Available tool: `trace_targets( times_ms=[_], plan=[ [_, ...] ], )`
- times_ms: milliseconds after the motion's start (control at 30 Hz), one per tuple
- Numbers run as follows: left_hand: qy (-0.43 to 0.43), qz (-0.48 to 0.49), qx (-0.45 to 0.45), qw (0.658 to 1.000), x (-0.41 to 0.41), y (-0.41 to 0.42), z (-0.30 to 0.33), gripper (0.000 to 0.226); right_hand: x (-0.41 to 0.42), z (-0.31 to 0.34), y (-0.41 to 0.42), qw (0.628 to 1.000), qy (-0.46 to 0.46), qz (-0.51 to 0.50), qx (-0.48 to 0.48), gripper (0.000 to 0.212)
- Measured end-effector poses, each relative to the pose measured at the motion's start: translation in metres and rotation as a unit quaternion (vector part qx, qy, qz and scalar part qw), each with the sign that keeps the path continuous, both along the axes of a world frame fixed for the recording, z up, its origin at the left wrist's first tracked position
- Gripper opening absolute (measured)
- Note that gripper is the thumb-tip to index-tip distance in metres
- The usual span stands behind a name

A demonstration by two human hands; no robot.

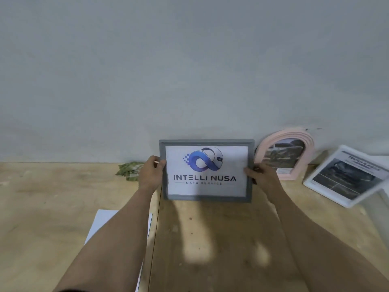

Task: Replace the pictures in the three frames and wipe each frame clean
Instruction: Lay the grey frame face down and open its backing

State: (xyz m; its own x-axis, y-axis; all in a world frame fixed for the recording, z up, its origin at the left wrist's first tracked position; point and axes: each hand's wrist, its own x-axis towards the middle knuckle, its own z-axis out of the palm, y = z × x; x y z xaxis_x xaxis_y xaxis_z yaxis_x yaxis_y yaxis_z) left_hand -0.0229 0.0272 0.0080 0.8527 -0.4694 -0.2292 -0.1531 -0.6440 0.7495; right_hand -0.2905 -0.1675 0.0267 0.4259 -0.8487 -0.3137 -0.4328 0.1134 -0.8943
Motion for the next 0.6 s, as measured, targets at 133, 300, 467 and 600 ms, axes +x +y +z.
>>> trace_targets(
  times_ms=[133,300,467,600],
  plan=[
    [0.068,-0.042,-0.005,0.997,-0.051,0.007,0.023,0.034,-0.042,0.035,0.021,0.999,0.025,-0.034,-0.012,0.033],
    [0.058,-0.17,-0.057,0.982,-0.13,-0.002,0.068,0.038,-0.059,0.084,0.05,0.99,0.071,-0.095,-0.075,0.037],
    [0.055,-0.338,-0.038,0.939,-0.214,-0.009,0.137,0.028,-0.045,0.121,0.099,0.953,0.223,-0.068,-0.191,0.014],
    [-0.018,-0.352,0.044,0.935,-0.234,0.005,0.155,0.023,-0.035,0.135,0.124,0.945,0.255,-0.078,-0.189,0.03]
  ],
)
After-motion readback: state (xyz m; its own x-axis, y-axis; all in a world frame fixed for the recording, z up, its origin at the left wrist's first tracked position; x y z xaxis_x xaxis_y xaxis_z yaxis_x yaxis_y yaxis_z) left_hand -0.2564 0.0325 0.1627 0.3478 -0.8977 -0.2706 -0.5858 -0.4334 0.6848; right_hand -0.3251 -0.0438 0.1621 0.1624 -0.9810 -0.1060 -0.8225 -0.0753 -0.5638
